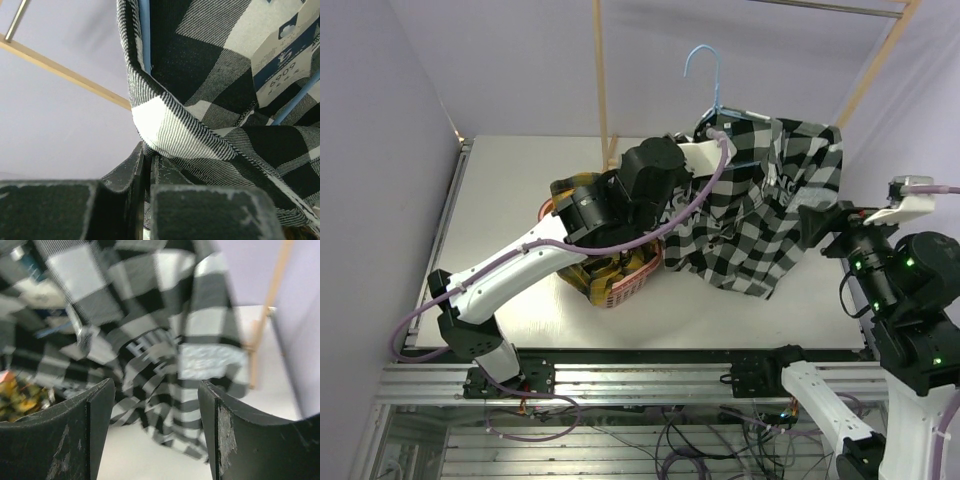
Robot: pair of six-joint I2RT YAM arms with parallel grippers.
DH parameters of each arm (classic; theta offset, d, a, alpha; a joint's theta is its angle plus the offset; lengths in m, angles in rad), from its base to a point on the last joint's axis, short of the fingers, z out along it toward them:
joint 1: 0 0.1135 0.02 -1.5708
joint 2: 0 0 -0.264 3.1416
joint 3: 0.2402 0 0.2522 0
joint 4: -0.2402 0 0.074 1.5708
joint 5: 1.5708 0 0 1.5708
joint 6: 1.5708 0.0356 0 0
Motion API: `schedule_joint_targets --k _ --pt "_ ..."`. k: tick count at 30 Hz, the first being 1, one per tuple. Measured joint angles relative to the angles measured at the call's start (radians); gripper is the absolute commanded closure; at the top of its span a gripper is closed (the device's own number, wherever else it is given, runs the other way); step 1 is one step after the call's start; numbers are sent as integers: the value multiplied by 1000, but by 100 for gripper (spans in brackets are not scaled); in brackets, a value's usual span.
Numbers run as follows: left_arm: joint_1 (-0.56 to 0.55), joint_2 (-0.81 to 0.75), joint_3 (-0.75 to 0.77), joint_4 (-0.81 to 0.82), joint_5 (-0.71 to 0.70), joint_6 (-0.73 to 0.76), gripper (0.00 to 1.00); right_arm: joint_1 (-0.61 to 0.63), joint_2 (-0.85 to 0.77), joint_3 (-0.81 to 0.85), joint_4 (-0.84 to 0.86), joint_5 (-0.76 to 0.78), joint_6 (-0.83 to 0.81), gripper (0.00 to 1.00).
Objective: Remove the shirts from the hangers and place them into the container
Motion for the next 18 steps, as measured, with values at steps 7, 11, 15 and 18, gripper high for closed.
schedule_joint_targets --k 7,11,15,18 --pt "0 4 76 -26 -6 -19 93 0 -4 -172 87 -348 -19 35" --pt "0 4 72 -42 -6 -36 93 0 14 -249 123 -413 -28 36" --pt "0 -4 55 -50 -5 -53 93 0 27 -272 183 -463 -34 38" --pt "0 -17 35 -61 -4 -72 93 0 31 -287 244 -478 -33 41"
